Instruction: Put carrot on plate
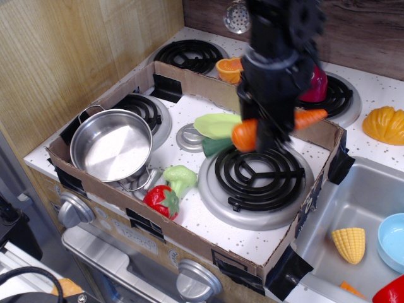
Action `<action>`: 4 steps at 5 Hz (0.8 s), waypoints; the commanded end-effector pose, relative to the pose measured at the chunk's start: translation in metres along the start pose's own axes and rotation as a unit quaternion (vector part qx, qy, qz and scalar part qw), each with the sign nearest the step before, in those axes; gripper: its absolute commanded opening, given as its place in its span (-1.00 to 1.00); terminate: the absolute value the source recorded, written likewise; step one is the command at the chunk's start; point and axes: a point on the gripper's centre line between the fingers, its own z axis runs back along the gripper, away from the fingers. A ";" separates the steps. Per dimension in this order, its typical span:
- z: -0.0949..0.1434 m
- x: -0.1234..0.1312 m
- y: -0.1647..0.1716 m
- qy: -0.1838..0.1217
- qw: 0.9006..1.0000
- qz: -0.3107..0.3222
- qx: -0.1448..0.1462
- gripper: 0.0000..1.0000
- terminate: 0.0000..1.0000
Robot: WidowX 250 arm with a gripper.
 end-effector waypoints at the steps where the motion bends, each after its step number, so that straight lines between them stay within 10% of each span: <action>1: -0.016 0.005 0.065 -0.037 0.992 -0.117 0.017 -1.00 -1.00; 4: -0.050 0.008 0.067 -0.062 0.989 -0.134 -0.001 -1.00 -1.00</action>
